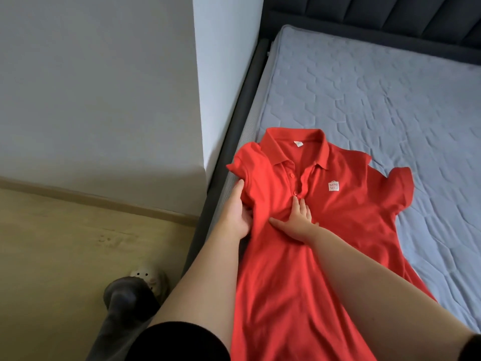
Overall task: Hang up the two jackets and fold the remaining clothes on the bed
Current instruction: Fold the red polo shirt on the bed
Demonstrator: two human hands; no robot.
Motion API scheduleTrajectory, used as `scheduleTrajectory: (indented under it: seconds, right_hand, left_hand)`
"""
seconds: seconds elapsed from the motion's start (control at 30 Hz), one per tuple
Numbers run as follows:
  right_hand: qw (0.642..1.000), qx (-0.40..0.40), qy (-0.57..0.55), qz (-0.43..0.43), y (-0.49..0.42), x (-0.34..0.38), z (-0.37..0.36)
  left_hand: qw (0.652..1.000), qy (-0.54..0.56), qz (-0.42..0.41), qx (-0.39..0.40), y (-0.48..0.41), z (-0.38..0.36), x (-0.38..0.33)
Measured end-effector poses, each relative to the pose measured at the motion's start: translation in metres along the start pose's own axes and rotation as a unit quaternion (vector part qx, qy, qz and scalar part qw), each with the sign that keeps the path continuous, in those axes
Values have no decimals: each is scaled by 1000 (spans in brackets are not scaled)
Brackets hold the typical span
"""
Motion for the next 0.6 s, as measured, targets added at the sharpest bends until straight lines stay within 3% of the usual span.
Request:
scheduleTrajectory:
  seconds: [0.1,0.17,0.23,0.3,0.5,0.6]
  right_hand:
    - [1000,7,5,0,-5,-3,-3]
    - [1000,1,16,-3,-6,-3,-6]
    - [1000,1,19,-6,-7,-2,-7]
    - [1000,2,21,-7,-8,-2,-7]
    - [1000,2,19,-7,-5,-2,-6]
    - [1000,3,20,-8,-6,-2,-6]
  left_hand:
    - [1000,20,-9,-9,-9,-1,-12]
    - [992,-20,-61,-112,-11,9,-21]
    - [944,-85,-163,-276,-6,26,-41]
    - [906,-86,-215,-355,0,43,-60]
    - [929,18,-77,-361,-3,83,-46]
    - [935,52,-113,-333,0,79,-40]
Point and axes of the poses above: each hand's wrist, its own y-axis away from the middle knuckle, its own z-axis out of the back of the hand, x = y × z, the point moved 4 cm from there along -y, towards the middle knuckle, and after that the axes turned 4 degrees about -y, right-handed, at the moved point
